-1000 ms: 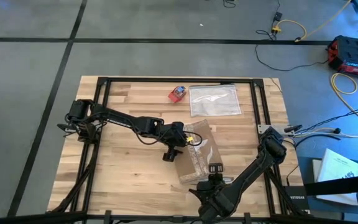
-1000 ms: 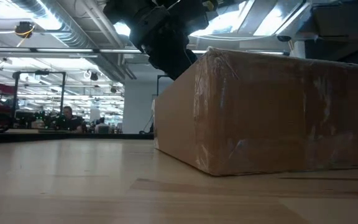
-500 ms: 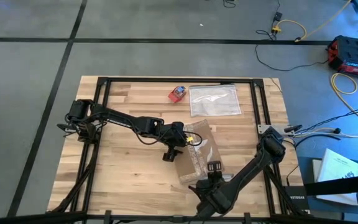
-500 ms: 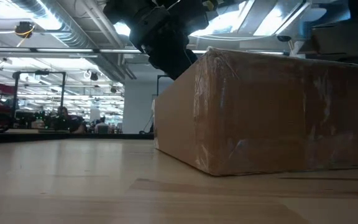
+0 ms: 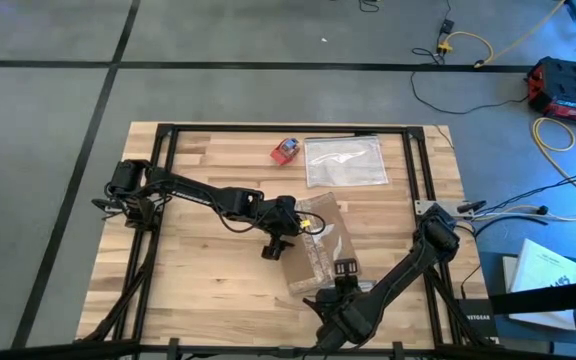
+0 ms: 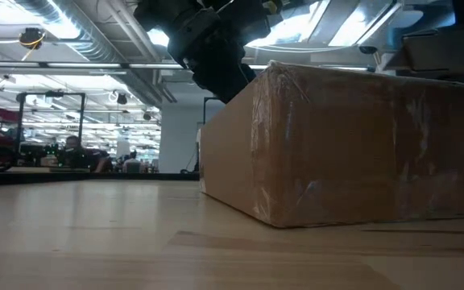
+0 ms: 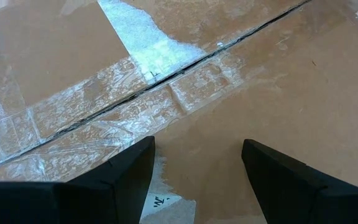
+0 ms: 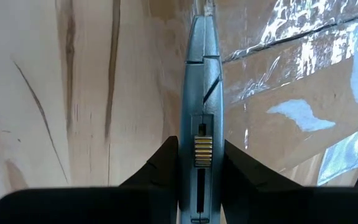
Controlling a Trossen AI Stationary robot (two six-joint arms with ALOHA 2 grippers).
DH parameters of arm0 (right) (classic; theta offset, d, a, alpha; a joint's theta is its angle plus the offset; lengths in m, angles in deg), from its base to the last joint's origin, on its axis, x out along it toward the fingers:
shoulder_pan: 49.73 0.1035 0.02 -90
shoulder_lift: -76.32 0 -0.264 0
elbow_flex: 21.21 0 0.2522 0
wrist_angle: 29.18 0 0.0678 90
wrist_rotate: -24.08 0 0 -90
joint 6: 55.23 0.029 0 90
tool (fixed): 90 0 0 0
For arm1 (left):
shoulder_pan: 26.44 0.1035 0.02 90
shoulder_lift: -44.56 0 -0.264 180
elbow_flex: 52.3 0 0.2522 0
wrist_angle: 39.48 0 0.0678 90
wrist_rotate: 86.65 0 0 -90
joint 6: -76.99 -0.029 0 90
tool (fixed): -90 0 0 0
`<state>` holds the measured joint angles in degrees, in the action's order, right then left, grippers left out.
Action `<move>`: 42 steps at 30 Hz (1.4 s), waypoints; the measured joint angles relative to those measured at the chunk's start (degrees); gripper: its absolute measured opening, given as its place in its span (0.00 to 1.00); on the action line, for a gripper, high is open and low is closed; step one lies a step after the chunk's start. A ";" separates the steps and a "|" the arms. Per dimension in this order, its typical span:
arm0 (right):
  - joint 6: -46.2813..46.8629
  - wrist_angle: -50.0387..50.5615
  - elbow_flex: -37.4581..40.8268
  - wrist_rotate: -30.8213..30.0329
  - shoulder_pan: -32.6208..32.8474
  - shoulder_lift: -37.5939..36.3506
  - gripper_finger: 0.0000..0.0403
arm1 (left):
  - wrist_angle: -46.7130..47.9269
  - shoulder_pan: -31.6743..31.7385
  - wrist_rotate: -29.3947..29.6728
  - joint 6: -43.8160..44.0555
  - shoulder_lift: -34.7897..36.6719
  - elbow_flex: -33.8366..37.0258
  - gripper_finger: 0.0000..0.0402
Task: Unpack boxes
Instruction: Open the box using the silver cutter
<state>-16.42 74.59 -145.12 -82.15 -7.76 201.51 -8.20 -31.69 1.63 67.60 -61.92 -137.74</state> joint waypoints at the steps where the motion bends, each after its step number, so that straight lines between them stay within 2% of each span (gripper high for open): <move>1: 0.07 -0.01 0.00 0.09 0.00 0.00 0.15 | 0.00 0.00 0.00 0.00 0.00 0.00 0.58; 42: 3.52 0.12 3.89 2.36 0.00 -2.14 0.15 | -0.28 -0.33 -0.17 -4.31 0.00 0.00 0.58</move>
<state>-12.90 74.71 -141.23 -79.79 -7.76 199.36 -8.48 -32.02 1.46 63.29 -61.92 -137.74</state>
